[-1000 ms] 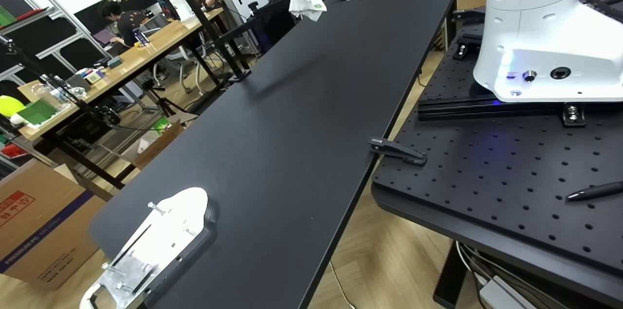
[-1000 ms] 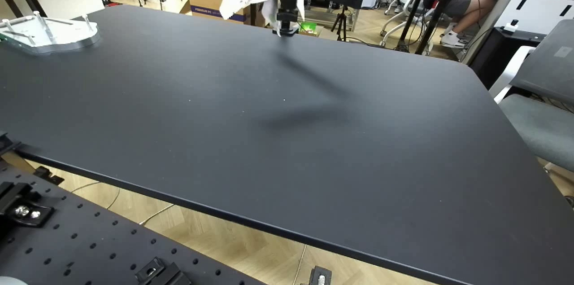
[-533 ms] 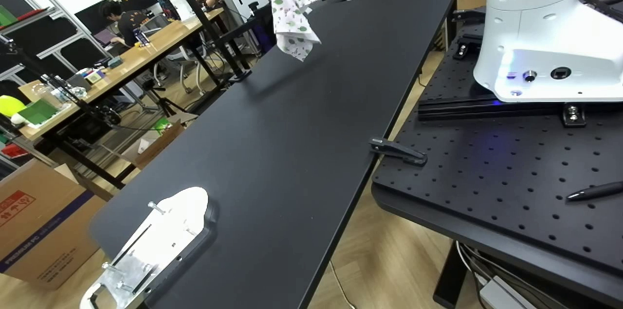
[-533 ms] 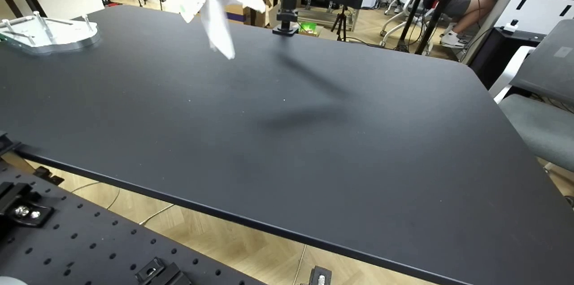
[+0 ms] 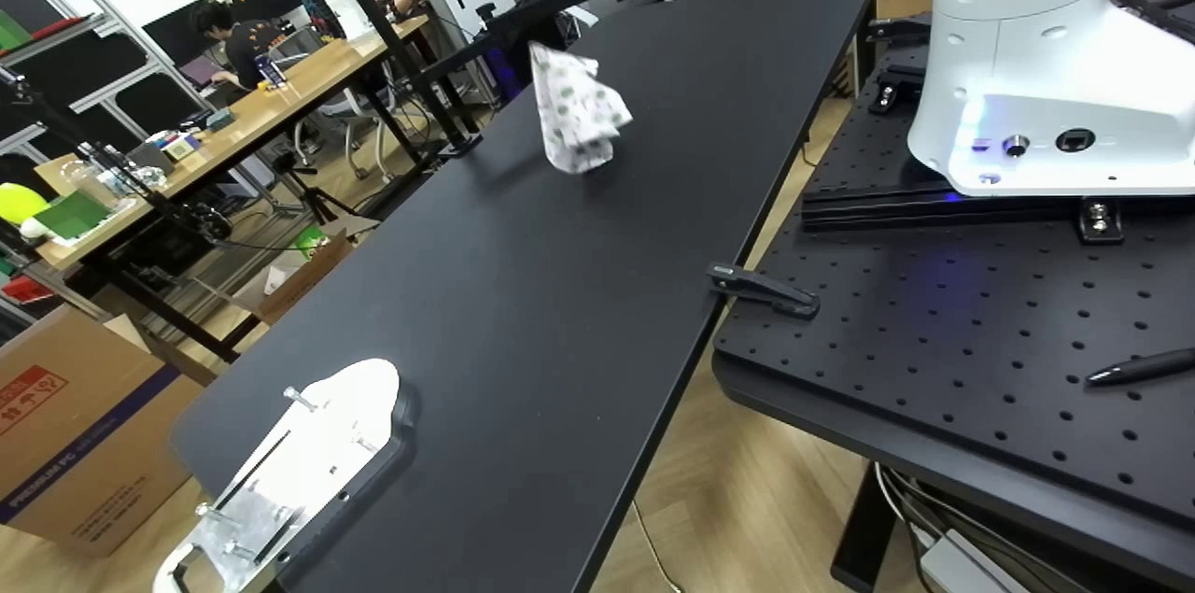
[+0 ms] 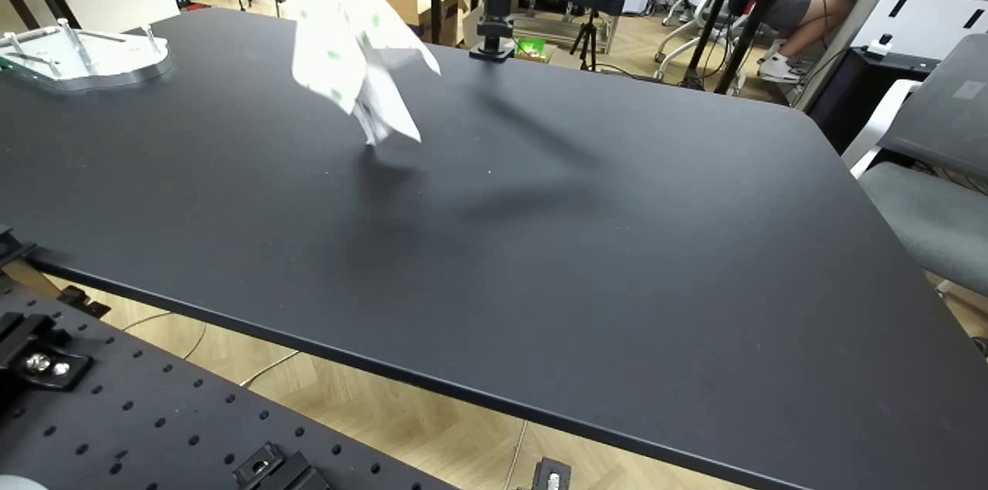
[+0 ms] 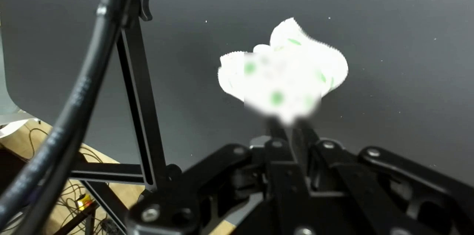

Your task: Remove the white cloth from the black stand

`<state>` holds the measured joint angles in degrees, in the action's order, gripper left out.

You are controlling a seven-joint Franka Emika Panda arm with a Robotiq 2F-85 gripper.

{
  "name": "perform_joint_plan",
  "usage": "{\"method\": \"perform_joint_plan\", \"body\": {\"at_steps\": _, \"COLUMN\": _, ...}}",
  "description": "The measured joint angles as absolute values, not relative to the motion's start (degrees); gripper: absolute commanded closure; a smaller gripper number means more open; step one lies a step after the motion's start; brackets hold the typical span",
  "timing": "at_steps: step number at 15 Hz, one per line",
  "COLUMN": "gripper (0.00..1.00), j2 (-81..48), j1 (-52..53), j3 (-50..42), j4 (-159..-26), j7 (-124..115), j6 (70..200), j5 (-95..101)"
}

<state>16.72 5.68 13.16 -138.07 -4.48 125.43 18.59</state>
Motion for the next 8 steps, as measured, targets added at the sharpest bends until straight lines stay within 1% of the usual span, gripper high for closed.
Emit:
{"method": "perform_joint_plan", "body": {"at_steps": 6, "gripper": 0.13, "j2": 16.8, "j1": 5.7, "j3": 13.9, "j4": -138.3, "j7": -6.5, "j6": 125.3, "j5": 19.3}}
{"method": "perform_joint_plan", "body": {"at_steps": 7, "gripper": 0.05, "j2": 17.0, "j1": 5.7, "j3": 13.9, "j4": -138.3, "j7": -6.8, "j6": 125.2, "j5": 19.2}}
{"method": "perform_joint_plan", "body": {"at_steps": 8, "gripper": 0.01, "j2": 17.3, "j1": 5.7, "j3": 13.9, "j4": -138.2, "j7": -7.2, "j6": 124.9, "j5": 19.0}}
